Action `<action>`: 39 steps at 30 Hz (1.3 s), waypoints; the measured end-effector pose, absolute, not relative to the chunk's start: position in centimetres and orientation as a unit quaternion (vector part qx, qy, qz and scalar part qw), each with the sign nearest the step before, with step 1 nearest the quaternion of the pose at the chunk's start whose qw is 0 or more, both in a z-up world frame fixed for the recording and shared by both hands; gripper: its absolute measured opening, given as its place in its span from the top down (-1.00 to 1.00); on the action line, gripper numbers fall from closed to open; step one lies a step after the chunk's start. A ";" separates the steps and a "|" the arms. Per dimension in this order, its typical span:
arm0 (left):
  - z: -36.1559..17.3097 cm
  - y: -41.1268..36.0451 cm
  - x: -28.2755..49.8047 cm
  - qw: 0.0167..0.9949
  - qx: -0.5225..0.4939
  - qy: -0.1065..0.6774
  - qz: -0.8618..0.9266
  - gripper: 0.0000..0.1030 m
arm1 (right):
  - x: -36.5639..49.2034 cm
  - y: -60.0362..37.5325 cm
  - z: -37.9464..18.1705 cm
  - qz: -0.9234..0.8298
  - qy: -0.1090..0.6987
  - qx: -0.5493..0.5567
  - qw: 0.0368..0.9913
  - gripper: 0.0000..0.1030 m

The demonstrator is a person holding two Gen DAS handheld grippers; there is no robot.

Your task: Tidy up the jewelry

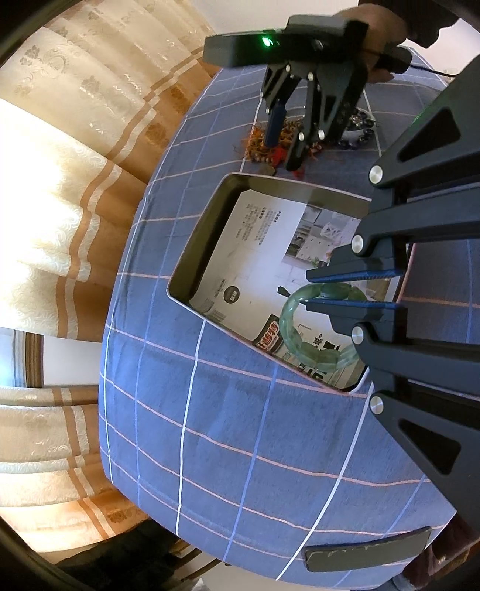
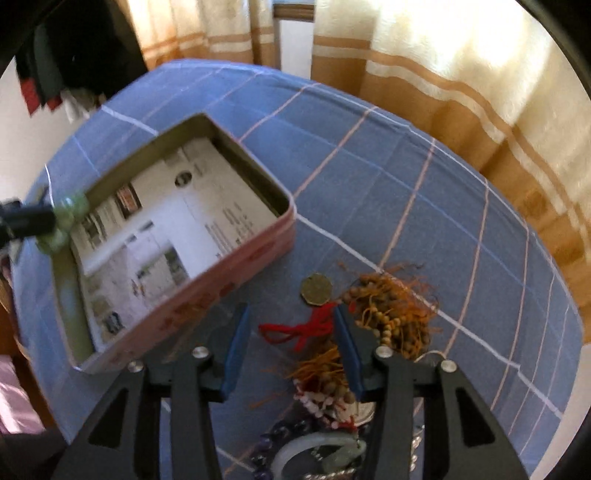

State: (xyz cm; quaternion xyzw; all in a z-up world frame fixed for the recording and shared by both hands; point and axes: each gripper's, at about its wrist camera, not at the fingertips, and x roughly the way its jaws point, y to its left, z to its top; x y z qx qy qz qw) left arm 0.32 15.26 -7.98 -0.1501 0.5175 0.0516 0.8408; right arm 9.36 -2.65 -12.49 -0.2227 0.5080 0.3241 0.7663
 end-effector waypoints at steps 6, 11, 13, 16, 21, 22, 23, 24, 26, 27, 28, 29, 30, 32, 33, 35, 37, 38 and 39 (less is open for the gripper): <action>-8.1 15.2 0.2 0.840 -0.154 0.517 0.050 0.85 | 10.3 -3.4 -13.1 0.318 0.519 -0.235 0.758 0.87; -7.9 15.5 0.2 0.842 -0.159 0.513 0.055 0.85 | 10.9 -4.4 -8.9 0.331 0.513 -0.177 0.772 0.89; -7.7 15.7 0.2 0.843 -0.160 0.511 0.055 0.85 | 10.7 -4.3 -7.2 0.338 0.503 -0.164 0.779 0.89; -7.7 15.8 0.3 0.844 -0.162 0.509 0.055 0.85 | 10.4 -3.8 -5.6 0.352 0.490 -0.161 0.781 0.89; -8.1 15.6 0.1 0.841 -0.164 0.513 0.048 0.85 | 8.8 -2.0 -8.2 0.373 0.479 -0.239 0.758 -0.59; -8.1 15.5 0.1 0.841 -0.163 0.514 0.048 0.85 | 8.4 -1.9 -8.9 0.376 0.472 -0.251 0.757 -0.51; -8.3 15.5 0.0 0.840 -0.162 0.516 0.048 0.85 | 8.4 -1.8 -9.6 0.378 0.479 -0.257 0.749 -0.24; -8.4 15.4 0.0 0.839 -0.161 0.517 0.049 0.85 | 8.5 -1.8 -10.8 0.378 0.497 -0.264 0.735 0.04; -8.6 15.3 0.1 0.838 -0.159 0.520 0.050 0.85 | 8.8 -2.1 -12.2 0.365 0.498 -0.274 0.738 0.07; -8.7 15.3 0.1 0.837 -0.159 0.521 0.050 0.85 | 9.0 -2.3 -12.8 0.364 0.503 -0.273 0.735 0.07; -8.7 15.3 0.2 0.837 -0.160 0.521 0.051 0.85 | 9.2 -2.4 -13.1 0.366 0.507 -0.270 0.732 0.07; -8.7 15.3 0.3 0.837 -0.160 0.522 0.051 0.85 | 9.4 -2.6 -13.5 0.366 0.507 -0.271 0.732 0.14; -8.7 15.2 0.3 0.837 -0.159 0.521 0.051 0.85 | 9.5 -2.7 -14.0 0.362 0.504 -0.278 0.733 0.28; -8.6 15.1 0.4 0.837 -0.158 0.521 0.049 0.85 | 10.3 -3.0 -14.1 0.357 0.512 -0.264 0.735 0.71; -8.5 15.0 0.4 0.838 -0.157 0.521 0.048 0.85 | 10.7 -3.3 -13.9 0.355 0.516 -0.255 0.737 0.79; -8.3 14.9 0.4 0.839 -0.155 0.519 0.046 0.85 | 11.0 -3.8 -12.8 0.358 0.514 -0.238 0.742 0.81; -8.1 14.8 0.4 0.841 -0.154 0.517 0.046 0.85 | 11.0 -4.3 -10.8 0.364 0.507 -0.224 0.749 0.82; -8.0 14.9 0.3 0.841 -0.154 0.516 0.046 0.85 | 10.8 -4.5 -9.7 0.368 0.502 -0.216 0.752 0.82; -8.0 15.0 0.4 0.842 -0.154 0.515 0.047 0.85 | 10.7 -4.7 -8.6 0.372 0.497 -0.209 0.756 0.82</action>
